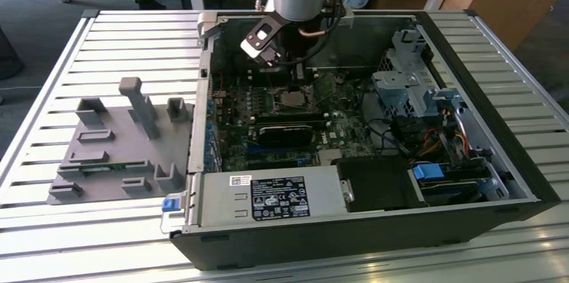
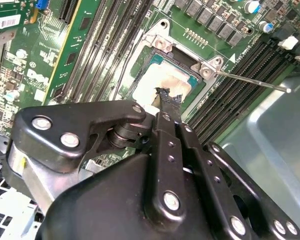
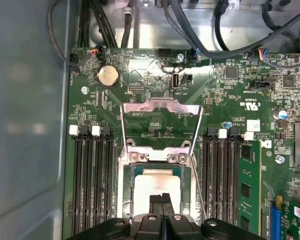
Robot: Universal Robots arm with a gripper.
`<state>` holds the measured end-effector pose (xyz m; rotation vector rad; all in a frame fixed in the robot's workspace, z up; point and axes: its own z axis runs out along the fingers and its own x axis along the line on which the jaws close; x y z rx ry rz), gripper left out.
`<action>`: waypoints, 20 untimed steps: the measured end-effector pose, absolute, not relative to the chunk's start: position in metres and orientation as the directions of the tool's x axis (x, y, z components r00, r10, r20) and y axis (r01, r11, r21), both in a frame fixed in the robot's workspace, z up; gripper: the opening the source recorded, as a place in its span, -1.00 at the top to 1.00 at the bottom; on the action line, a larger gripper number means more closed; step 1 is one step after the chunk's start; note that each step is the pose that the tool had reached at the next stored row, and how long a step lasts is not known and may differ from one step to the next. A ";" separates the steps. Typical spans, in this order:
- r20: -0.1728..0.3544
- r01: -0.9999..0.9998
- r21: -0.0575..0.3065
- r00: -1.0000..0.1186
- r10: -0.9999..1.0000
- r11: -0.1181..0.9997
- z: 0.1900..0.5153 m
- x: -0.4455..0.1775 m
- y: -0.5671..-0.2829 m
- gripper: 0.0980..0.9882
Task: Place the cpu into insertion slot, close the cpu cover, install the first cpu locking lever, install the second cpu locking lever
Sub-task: 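Close the cpu cover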
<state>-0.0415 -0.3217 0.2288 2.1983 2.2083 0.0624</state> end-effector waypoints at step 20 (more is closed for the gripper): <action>0.011 0.999 0.045 -0.005 1.000 0.004 0.258 -0.035 -0.322 0.98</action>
